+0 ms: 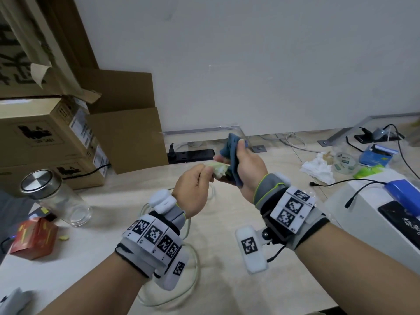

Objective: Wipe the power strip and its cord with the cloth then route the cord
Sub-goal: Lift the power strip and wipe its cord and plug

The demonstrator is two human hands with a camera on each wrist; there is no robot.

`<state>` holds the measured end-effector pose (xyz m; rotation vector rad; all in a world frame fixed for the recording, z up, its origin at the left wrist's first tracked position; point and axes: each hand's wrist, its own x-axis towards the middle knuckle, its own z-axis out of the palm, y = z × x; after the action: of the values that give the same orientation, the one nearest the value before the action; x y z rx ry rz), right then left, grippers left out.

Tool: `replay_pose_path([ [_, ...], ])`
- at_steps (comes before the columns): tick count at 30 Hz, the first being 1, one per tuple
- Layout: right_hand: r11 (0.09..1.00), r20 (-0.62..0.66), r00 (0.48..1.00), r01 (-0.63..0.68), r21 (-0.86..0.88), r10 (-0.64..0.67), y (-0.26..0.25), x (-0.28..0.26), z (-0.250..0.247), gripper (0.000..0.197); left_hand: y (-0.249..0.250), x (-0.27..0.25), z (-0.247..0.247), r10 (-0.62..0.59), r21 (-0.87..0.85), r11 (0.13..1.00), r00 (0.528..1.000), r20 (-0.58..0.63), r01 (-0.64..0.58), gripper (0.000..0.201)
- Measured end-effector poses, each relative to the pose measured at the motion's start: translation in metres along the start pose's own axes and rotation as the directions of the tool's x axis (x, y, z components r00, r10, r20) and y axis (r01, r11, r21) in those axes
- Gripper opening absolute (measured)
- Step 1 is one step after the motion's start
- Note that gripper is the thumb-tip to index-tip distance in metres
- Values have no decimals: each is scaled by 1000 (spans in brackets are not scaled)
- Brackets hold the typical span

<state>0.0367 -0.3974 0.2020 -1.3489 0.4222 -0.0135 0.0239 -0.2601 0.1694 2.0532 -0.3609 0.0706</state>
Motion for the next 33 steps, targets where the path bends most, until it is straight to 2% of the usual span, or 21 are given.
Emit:
replay_pose_path([
  [1, 990, 44, 998, -40, 132, 35, -3, 0, -3, 44, 0, 0, 0, -26, -35, 999, 1000, 2, 26, 36],
  [2, 985, 97, 995, -35, 170, 19, -6, -2, -6, 41, 1, -1, -1, -34, -58, 998, 999, 8, 35, 38],
  [3, 996, 163, 986, 12, 92, -27, -7, -5, -7, 38, 0, -1, -1, -24, -53, 998, 1000, 16, 25, 38],
  [4, 991, 236, 969, 95, -94, -71, -7, -10, -6, 36, 0, -1, 0, -3, -19, 1000, 1000, 22, 3, 37],
  [5, 921, 302, 948, 203, -331, -101, -4, -14, -5, 37, -1, -1, 1, 16, 32, 999, 1000, 23, -17, 35],
  [6, 779, 344, 931, 305, -548, -122, -1, -17, -3, 39, -3, 1, 2, 25, 81, 996, 1000, 18, -26, 32],
  [7, 586, 348, 924, 372, -720, -160, 1, -18, -3, 42, -5, 2, 4, 25, 114, 993, 1000, 7, -26, 30],
  [9, 224, 308, 905, 378, -899, -293, 3, -20, -3, 41, -4, 3, 8, 11, 146, 989, 1000, -1, -11, 31],
  [10, 142, 299, 885, 368, -919, -356, 5, -19, -4, 41, -3, 4, 11, 0, 149, 989, 1000, 6, -1, 32],
  [11, 149, 286, 867, 372, -916, -408, 8, -16, -6, 41, -1, 5, 13, -18, 148, 989, 1000, 11, 17, 35],
  [12, 246, 240, 856, 382, -891, -459, 10, -15, -10, 39, 0, 6, 15, -48, 137, 990, 999, 6, 47, 39],
  [14, 571, 109, 855, 428, -701, -507, 11, -11, -17, 33, -1, 11, 17, -196, 13, 980, 979, -49, 196, 46],
  [15, 659, 84, 853, 457, -597, -515, 13, -8, -20, 30, -3, 12, 17, -296, -106, 951, 954, -52, 290, 49],
  [16, 668, 125, 843, 498, -553, -524, 16, -9, -21, 27, -5, 14, 16, -385, -231, 899, 923, -12, 372, 49],
  [18, 534, 329, 787, 603, -593, -523, 23, -14, -18, 31, -4, 14, 13, -470, -392, 782, 872, 141, 485, 42],
  [20, 414, 435, 778, 617, -670, -454, 31, -13, -17, 40, -3, 13, 11, -473, -454, 708, 840, 264, 541, 35],
  [23, 343, 357, 834, 510, -789, -421, 38, -3, -22, 30, -8, 8, 15, -449, -469, 688, 833, 324, 554, 37],
  [27, 408, 176, 940, 289, -866, -294, 54, 4, -29, 29, -36, 2, 22, -498, -426, 691, 812, 304, 584, 24],
  [29, 374, 180, 962, 246, -894, -204, 67, 4, -35, 29, -55, 1, 24, -560, -396, 654, 764, 320, 645, 15],
  [30, 347, 201, 967, 244, -906, -155, 75, 3, -35, 29, -68, -1, 22, -606, -409, 603, 727, 322, 684, 10],
  [33, 302, 254, 967, 250, -920, -28, 100, -1, -35, 31, -101, -12, 9, -703, -525, 377, 605, 374, 763, 6],
])
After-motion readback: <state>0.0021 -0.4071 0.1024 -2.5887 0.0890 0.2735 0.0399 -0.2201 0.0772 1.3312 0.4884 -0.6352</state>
